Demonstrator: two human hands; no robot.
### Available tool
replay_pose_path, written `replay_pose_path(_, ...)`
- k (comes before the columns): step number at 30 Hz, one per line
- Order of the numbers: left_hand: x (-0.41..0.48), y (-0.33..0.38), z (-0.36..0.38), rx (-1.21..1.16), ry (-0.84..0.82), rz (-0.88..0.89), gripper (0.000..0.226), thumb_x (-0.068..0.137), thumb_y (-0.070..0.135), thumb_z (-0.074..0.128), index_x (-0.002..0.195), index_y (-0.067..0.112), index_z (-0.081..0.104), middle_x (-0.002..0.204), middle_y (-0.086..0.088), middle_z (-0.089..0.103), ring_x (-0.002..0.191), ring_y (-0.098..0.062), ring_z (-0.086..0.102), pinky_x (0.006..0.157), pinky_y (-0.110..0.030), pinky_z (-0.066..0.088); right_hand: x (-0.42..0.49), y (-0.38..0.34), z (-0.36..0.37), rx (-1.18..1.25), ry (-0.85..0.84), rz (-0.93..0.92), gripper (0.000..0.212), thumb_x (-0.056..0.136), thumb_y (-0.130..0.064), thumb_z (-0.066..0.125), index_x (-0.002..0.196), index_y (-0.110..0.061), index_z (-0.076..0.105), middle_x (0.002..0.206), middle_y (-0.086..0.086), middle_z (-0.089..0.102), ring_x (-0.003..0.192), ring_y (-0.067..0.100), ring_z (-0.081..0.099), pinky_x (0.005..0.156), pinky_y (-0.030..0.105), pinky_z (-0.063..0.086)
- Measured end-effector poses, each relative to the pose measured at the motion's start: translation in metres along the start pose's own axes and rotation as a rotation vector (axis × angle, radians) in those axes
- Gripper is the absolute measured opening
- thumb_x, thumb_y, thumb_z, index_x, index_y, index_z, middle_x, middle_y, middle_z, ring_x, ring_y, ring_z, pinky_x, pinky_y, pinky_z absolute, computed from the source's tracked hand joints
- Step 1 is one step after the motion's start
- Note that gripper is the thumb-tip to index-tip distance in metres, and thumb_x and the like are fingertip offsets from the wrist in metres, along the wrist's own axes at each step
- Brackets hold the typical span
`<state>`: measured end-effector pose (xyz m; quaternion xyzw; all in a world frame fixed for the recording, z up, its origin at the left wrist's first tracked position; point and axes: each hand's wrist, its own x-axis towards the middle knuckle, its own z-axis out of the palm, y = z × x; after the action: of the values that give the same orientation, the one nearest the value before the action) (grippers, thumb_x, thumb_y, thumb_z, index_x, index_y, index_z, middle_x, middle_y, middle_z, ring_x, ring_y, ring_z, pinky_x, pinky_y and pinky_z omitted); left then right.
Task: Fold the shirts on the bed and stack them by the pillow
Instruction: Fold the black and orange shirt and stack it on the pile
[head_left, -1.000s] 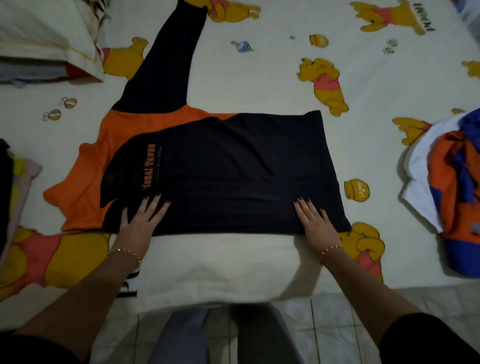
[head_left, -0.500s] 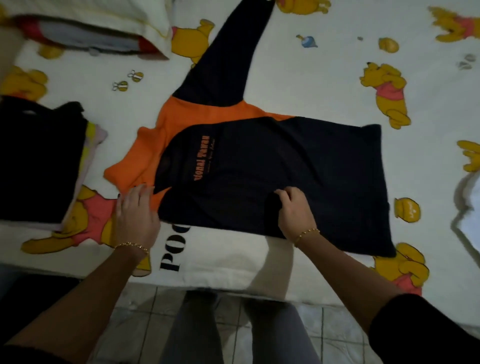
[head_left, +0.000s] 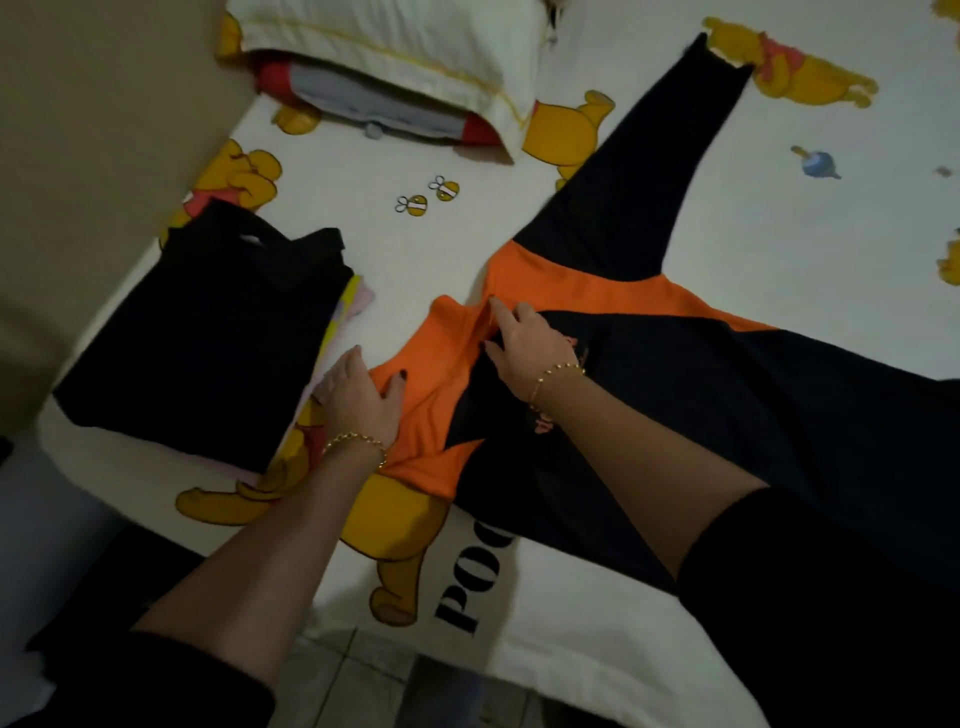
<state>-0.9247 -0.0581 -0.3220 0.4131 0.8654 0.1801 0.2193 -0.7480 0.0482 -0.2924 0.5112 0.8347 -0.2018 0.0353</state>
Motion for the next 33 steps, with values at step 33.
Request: replay_pose_path(33,0.011,0.193,0.081,0.101,-0.162,0.601,0.022,0.091,0.003,0.049,0.107,0.01,0.062,0.105,-0.006,0.061,0.101,-0.022,0.055,0.087,-0.033,0.046,-0.085,0.258,-0.04,0.201,0.401,0.409,0.031,0.09,0.0,0.047,0.117,-0.004,0.06,0.112,0.017,0.056,0.107,0.034,0.051,0.09,0.047,0.046)
